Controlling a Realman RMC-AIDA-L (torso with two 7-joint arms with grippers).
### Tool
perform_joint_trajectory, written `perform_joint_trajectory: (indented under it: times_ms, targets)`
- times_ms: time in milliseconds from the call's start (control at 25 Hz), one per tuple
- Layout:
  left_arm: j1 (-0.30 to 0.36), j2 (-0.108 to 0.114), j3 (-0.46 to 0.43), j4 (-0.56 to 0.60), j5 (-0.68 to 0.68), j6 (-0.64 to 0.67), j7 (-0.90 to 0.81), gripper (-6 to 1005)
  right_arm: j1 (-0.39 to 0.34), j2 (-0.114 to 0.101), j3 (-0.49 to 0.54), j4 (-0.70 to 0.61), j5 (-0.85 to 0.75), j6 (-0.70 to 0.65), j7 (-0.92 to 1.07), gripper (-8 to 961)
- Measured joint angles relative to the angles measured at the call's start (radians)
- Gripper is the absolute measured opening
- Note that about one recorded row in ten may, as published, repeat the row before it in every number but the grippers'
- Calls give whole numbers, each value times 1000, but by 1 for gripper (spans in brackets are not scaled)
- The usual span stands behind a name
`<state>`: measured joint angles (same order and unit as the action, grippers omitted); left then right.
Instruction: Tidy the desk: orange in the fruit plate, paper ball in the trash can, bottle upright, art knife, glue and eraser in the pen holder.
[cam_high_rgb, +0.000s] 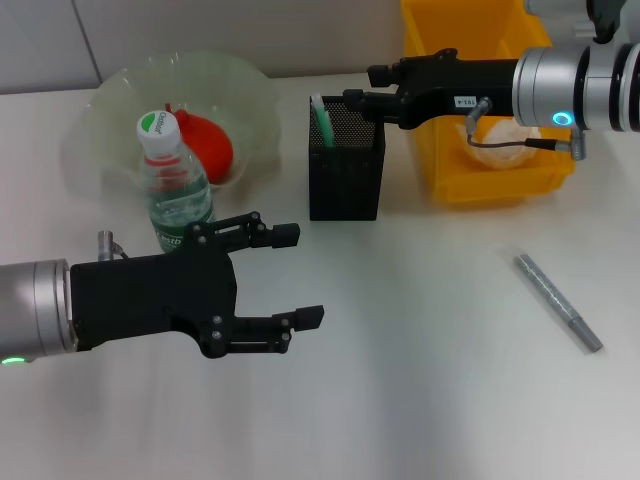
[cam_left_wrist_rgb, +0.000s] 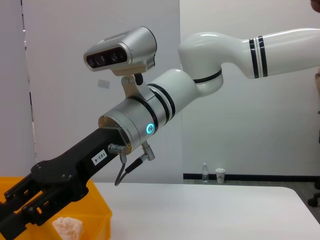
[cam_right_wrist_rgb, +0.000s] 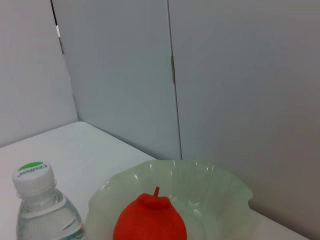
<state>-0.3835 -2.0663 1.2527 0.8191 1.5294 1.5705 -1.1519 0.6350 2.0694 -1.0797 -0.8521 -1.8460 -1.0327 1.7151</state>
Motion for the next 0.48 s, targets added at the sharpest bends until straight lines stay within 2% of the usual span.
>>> perform_joint_trajectory:
  times_ms: [40, 240, 480]
  targets:
    - [0, 0, 0, 0, 0, 0, 0, 827, 0, 0, 0, -2, 0, 1, 0, 483]
    - [0, 0, 2, 0, 0, -2, 0, 827, -23, 3, 19, -51, 1, -12, 4, 485]
    - [0, 0, 4, 0, 0, -5, 0, 827, -84, 5, 28, -182, -1, -40, 45, 487]
